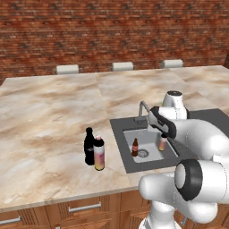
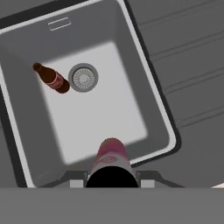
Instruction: Place the large bottle from the dining counter next to the other large bottle outside the sink, and place the small bottle from the dining counter next to the other small bottle inside the sink.
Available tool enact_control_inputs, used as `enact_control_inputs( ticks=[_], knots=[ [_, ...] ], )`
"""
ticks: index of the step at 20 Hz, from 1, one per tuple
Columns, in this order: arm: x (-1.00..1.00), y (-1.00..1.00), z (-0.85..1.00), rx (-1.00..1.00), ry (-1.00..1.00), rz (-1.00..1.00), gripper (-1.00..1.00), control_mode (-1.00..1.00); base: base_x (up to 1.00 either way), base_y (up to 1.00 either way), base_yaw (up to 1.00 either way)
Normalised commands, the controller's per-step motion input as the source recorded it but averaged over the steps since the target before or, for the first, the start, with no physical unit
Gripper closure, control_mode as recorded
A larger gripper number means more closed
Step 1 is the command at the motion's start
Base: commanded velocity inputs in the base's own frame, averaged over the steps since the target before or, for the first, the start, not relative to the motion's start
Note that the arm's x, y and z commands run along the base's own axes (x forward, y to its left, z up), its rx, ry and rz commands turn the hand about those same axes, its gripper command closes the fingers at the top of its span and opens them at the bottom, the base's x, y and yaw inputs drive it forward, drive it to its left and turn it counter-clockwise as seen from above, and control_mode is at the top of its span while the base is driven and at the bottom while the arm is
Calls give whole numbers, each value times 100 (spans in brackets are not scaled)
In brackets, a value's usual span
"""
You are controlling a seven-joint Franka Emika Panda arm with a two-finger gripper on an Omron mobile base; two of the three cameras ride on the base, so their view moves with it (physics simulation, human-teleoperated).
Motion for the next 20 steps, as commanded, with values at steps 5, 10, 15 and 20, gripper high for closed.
enact_control_inputs(
  ticks=[5, 10, 15, 20],
  knots=[
    [20, -8, -25, 0, 0, 2, 100, -100, 0, 0, 0],
    [25, -2, -25, 0, 0, 2, 100, -100, 0, 0, 0],
    [29, -3, -29, 0, 0, 2, 100, -100, 0, 0, 0],
    [20, -8, -29, 0, 0, 3, 100, -100, 0, 0, 0]
  ],
)
